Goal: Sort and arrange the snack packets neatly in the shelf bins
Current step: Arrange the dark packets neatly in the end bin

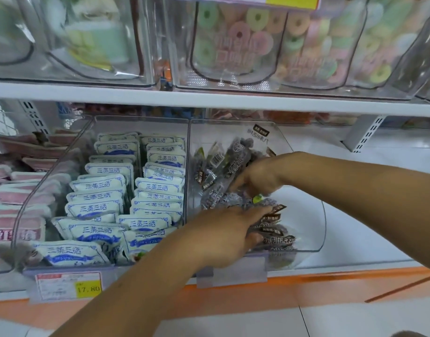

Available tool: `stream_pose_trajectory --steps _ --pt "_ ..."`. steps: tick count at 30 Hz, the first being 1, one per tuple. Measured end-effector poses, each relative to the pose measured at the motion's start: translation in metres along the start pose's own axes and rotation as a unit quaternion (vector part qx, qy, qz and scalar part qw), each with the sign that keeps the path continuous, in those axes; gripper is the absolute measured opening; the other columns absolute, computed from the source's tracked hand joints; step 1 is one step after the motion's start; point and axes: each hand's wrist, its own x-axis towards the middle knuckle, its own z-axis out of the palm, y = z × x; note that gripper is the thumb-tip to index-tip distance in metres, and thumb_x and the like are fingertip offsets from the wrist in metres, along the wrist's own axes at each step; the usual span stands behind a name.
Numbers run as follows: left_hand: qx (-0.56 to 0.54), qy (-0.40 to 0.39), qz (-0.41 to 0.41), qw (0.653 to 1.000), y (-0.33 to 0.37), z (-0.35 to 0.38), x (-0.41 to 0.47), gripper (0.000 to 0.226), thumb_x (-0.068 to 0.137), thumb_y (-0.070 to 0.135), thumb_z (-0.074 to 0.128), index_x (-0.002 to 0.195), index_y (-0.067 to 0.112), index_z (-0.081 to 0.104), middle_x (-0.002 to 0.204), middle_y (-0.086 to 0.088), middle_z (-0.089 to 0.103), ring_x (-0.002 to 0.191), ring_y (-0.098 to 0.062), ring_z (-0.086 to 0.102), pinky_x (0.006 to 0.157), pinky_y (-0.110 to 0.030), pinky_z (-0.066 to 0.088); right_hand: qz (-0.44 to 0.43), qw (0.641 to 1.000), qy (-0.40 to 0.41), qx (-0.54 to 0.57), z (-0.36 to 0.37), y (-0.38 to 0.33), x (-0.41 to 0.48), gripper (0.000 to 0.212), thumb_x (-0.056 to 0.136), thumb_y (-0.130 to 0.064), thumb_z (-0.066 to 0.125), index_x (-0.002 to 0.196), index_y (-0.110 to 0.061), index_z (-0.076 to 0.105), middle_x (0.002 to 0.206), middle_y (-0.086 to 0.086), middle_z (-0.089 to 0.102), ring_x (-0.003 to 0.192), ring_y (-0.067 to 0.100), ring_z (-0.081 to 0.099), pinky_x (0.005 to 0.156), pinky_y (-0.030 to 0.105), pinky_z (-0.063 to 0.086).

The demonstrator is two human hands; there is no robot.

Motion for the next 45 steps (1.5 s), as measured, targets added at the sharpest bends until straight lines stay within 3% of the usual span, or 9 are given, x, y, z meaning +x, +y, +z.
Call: stream_pose_trajectory --steps 7,13,19,25,30,33,38,40,45 --pt "-0.002 -0.004 0.007 1.0 0.0 0.0 0.002 0.05 0.103 0.042 0.033 0.15 0.047 0.014 0.149 -0.001 0.038 0.124 -0.025 0.045 0.101 -0.038 0.04 0.018 0.997 -0.038 -0.063 0.013 0.004 0.003 0.054 0.103 -0.047 0.029 0.147 -0.051 -0.001 0.159 -0.003 0.022 0.146 0.025 0.015 0.115 0.044 0.019" --pt "-0.007 -0.009 -0.004 1.0 -0.001 0.001 0.006 0.049 0.103 0.042 0.033 0.149 0.048 0.017 0.137 -0.006 0.048 0.102 -0.021 0.05 0.084 -0.032 0.043 0.01 0.998 -0.052 -0.04 0.01 -0.003 0.008 0.064 0.1 -0.049 0.037 0.151 -0.043 -0.001 0.156 -0.001 0.03 0.143 0.026 0.025 0.114 0.045 0.026" --pt "-0.032 0.001 -0.007 0.999 0.002 0.001 0.004 0.05 0.103 0.04 0.038 0.149 0.046 0.02 0.125 -0.004 0.054 0.08 -0.016 0.042 0.069 -0.03 0.034 -0.001 0.998 0.063 0.0 0.019 -0.002 0.011 0.065 0.092 -0.042 0.06 0.148 -0.041 0.026 0.138 0.002 0.054 0.123 0.023 0.049 0.091 0.028 0.037" --pt "-0.037 0.017 -0.007 0.999 0.001 0.002 0.004 0.051 0.102 0.041 0.04 0.148 0.049 0.02 0.136 0.001 0.051 0.092 -0.015 0.048 0.075 -0.026 0.037 -0.018 0.991 0.093 0.092 0.02 0.002 0.012 0.045 0.096 -0.017 0.053 0.136 -0.038 0.05 0.132 -0.005 0.058 0.092 0.008 0.054 0.078 0.026 0.044" --pt "-0.046 0.014 -0.006 0.999 0.001 0.002 0.002 0.05 0.102 0.042 0.039 0.146 0.053 0.02 0.143 0.005 0.044 0.106 -0.015 0.05 0.081 -0.027 0.038 -0.031 0.975 0.107 0.19 0.019 0.008 0.008 0.048 0.093 0.005 0.044 0.132 -0.02 0.056 0.073 -0.015 0.049 0.055 0.005 0.049 0.051 0.019 0.041" --pt "-0.041 0.013 -0.005 0.999 0.001 0.001 0.002 0.049 0.102 0.044 0.038 0.145 0.056 0.019 0.136 0.005 0.049 0.099 -0.013 0.052 0.08 -0.028 0.042 -0.031 0.964 0.121 0.237 0.018 0.013 0.004 0.043 0.093 0.006 0.045 0.124 -0.017 0.061 0.084 -0.009 0.056 0.077 0.017 0.064 0.06 0.026 0.052" --pt "-0.045 0.004 -0.01 0.999 0.004 -0.002 0.0 0.047 0.102 0.042 0.038 0.143 0.058 0.021 0.086 0.012 0.049 0.062 -0.002 0.042 0.055 -0.023 0.033 -0.021 0.968 0.189 0.162 0.012 0.014 -0.003 0.044 0.095 0.001 0.044 0.118 -0.029 0.067 0.133 0.003 0.056 0.086 -0.001 0.055 0.066 0.018 0.044" --pt "-0.047 0.002 -0.013 0.999 0.004 -0.002 -0.001 0.046 0.103 0.042 0.038 0.143 0.058 0.022 0.104 0.008 0.057 0.062 -0.001 0.041 0.054 -0.025 0.031 -0.015 0.968 0.219 0.124 0.013 0.016 -0.006 0.043 0.094 -0.003 0.049 0.117 -0.034 0.067 0.145 0.012 0.04 0.1 0.016 0.054 0.077 0.027 0.049" --pt "-0.045 -0.012 -0.013 0.999 0.004 -0.003 -0.001 0.046 0.103 0.042 0.036 0.144 0.057 0.02 0.133 0.005 0.051 0.069 -0.007 0.045 0.058 -0.024 0.034 -0.056 0.954 0.295 0.005 0.019 0.026 -0.013 0.029 0.094 -0.018 0.059 0.116 -0.034 0.068 0.097 -0.002 0.042 0.11 0.031 0.042 0.088 0.027 0.032"
